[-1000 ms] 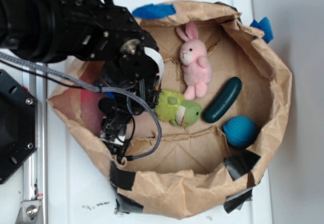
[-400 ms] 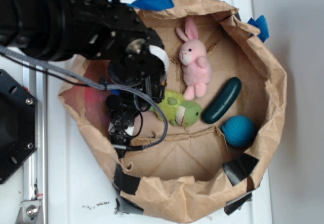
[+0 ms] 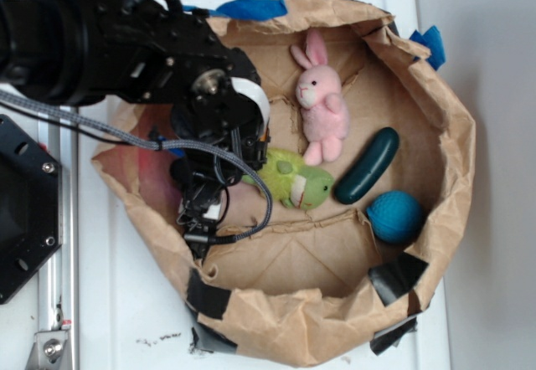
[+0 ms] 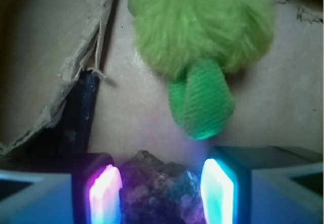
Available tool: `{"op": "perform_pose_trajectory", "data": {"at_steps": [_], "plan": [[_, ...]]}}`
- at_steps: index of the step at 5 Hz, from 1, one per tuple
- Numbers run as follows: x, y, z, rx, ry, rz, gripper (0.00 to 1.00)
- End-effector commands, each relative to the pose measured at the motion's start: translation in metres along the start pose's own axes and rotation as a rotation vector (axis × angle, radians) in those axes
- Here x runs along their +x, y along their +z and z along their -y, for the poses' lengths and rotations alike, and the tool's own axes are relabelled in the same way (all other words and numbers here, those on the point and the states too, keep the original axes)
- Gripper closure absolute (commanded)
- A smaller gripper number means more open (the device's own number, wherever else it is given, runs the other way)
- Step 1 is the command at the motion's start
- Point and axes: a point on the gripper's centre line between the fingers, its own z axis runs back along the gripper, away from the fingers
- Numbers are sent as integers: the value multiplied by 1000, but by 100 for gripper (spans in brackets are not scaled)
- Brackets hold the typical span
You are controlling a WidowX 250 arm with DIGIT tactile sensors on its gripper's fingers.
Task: Grab the rock.
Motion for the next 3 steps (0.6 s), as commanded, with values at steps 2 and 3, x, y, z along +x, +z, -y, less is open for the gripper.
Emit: {"op": "perform_pose_trajectory", "data": {"at_steps": [2,3], "plan": [[12,74,-2,68,48,129,100],[19,118,-5,105,109,195,100]]}}
